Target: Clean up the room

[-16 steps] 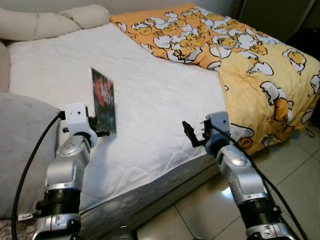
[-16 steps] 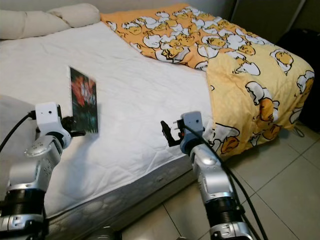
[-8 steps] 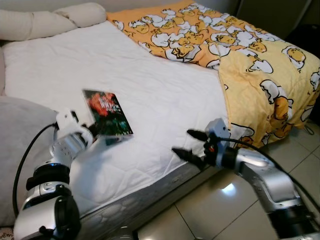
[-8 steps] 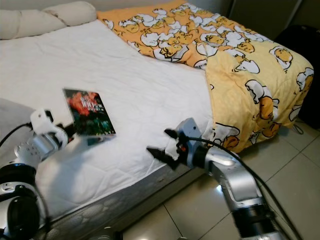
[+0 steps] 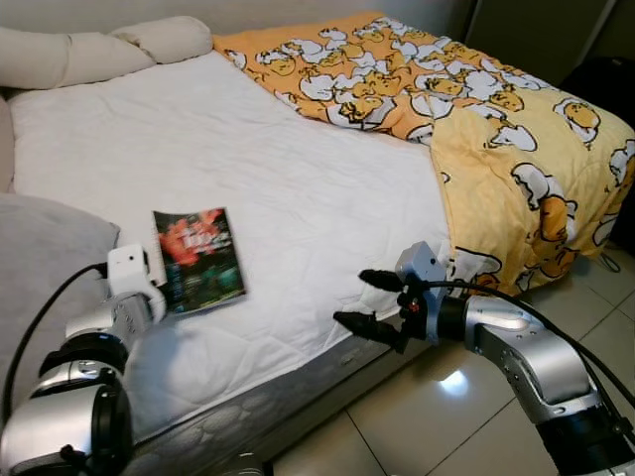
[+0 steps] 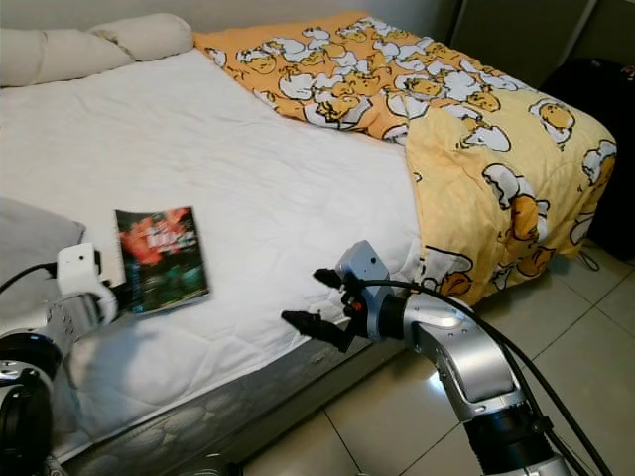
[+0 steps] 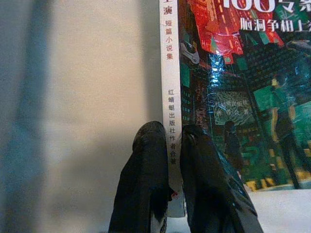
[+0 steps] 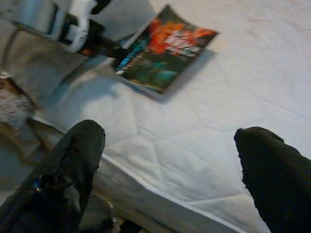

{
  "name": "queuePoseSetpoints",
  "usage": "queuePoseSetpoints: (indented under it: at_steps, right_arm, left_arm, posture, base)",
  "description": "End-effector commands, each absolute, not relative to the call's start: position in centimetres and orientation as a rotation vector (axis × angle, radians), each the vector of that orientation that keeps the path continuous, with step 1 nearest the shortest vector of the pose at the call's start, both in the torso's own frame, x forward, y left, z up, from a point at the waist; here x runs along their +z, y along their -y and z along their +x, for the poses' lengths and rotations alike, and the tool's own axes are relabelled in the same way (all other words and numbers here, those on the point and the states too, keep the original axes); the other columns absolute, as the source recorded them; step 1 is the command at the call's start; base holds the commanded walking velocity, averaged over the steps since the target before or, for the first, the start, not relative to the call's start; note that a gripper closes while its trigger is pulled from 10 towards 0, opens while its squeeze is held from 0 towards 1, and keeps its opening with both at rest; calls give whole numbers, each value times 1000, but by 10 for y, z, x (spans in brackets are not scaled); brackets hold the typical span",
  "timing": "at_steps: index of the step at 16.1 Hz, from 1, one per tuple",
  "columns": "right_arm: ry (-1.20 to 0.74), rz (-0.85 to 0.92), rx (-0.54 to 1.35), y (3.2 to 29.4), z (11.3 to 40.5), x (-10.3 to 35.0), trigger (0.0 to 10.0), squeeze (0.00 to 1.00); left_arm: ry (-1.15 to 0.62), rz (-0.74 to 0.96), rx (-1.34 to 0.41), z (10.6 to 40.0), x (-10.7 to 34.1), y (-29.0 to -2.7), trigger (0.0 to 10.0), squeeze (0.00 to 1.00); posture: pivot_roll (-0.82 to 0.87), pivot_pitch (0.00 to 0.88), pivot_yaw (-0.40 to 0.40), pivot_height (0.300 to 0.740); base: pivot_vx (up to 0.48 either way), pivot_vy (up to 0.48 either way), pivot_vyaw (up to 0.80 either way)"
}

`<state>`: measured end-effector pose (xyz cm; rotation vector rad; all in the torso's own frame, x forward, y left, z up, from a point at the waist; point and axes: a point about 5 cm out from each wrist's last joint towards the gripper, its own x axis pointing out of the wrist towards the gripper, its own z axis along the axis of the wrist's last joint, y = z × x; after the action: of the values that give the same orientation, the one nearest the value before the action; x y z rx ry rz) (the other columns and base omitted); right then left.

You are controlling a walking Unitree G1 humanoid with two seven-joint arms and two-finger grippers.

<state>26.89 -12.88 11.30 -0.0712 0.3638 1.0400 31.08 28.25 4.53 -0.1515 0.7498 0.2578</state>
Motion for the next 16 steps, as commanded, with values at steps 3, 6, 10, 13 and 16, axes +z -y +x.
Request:
queuePoseSetpoints:
  at_steps: [3,6,10,13,16]
  right_arm:
    - [-327,-135,957,132,279,118,10000,0]
    - [-322,-152,934,132,282,118,10000,0]
    - [-347,-145,997,128,276,115,10000,0]
    - [-373,-153,1043,126,270,112,10000,0]
    - [-389,-163,1075,123,267,110,10000,0]
  left_arm:
    - [-723,-85,393,308,48,-298,10000,0]
    - [-710,-37,438,308,50,-303,10000,0]
    - [-743,-87,296,310,41,-284,10000,0]
    - [-785,-188,204,309,32,-266,10000,0]
    - [-827,-268,193,305,24,-256,10000,0]
  posture:
    - [-103,0,24,740]
    - [-103,0,20,740]
    - [-100,0,16,740]
    - [-99,0,14,740]
    - [-95,0,9,740]
  base:
    - [0,0,0]
    - [0,0,0]
    - [0,0,0]
    - [0,0,0]
    - [0,0,0]
